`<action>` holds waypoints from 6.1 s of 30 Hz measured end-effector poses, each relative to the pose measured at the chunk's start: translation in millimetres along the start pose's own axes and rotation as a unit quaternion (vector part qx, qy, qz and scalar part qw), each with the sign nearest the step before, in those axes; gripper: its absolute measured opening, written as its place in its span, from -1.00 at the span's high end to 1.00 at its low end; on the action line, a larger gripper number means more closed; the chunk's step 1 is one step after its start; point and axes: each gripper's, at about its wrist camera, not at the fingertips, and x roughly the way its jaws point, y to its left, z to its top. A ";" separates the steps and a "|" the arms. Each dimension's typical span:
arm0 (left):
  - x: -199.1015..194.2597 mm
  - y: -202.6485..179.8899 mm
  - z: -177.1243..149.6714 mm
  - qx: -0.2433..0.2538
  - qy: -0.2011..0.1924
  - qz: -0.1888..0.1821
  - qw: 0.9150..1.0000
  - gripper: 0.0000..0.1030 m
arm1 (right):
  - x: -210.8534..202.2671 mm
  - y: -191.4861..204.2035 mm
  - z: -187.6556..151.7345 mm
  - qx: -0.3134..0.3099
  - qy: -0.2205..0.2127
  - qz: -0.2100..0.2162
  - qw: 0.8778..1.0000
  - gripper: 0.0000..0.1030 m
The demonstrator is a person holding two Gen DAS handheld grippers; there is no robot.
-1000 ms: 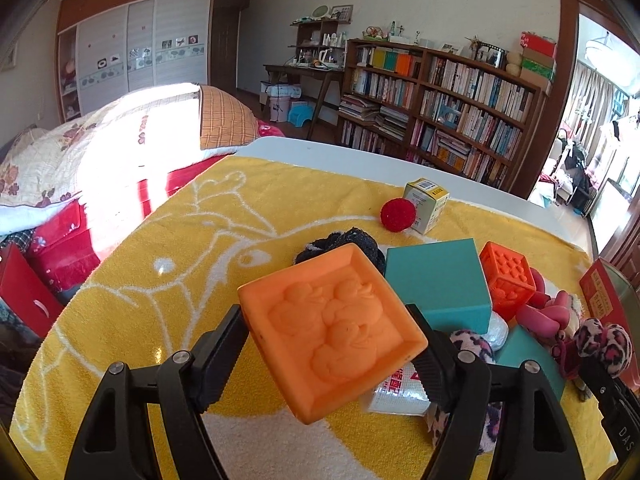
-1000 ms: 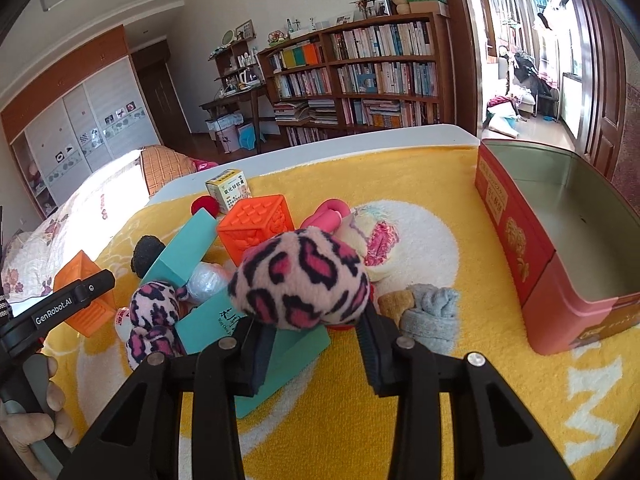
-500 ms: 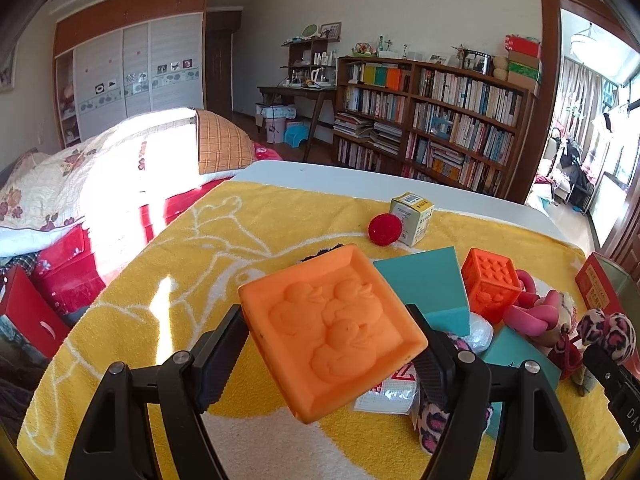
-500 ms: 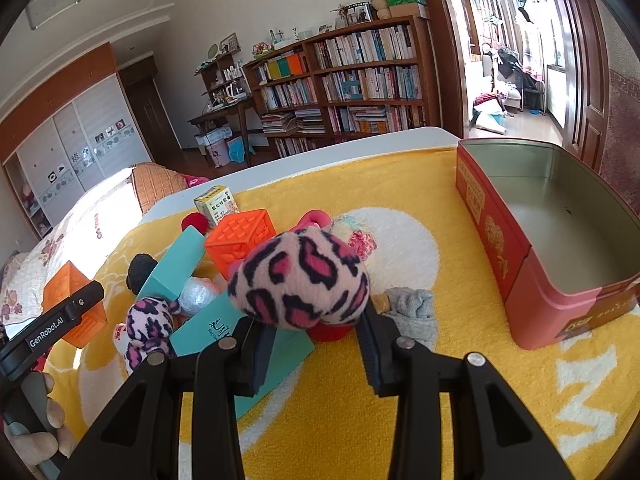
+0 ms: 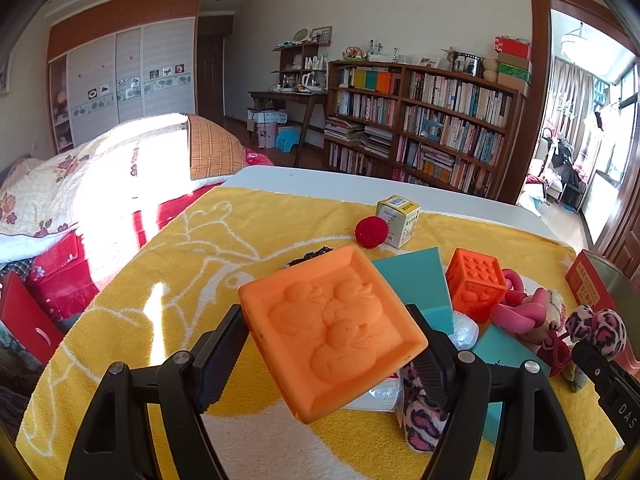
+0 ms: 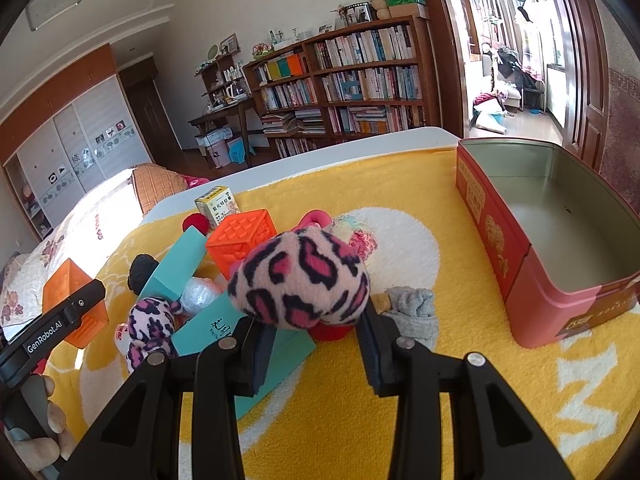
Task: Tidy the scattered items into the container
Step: 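Lift the plush and orange cube and carry both toward the red tin, then lower the plush into the tin with the right tool while the left drops the cube in, then open both tools and withdraw them from the tin back to the toys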
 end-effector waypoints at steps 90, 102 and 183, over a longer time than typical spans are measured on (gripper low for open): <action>-42.5 -308.3 14.3 0.188 0.005 -0.179 0.966 -0.53 | -63.2 -210.8 62.4 0.124 -0.091 -0.114 0.982 0.19; -32.6 -325.9 22.1 0.156 0.029 -0.224 0.962 -0.53 | -62.5 -217.4 59.3 0.134 -0.085 -0.104 0.982 0.13; 5.3 -98.8 21.6 0.027 0.093 -0.093 0.991 -0.66 | -63.4 -186.8 55.3 0.078 -0.113 -0.208 0.968 -0.35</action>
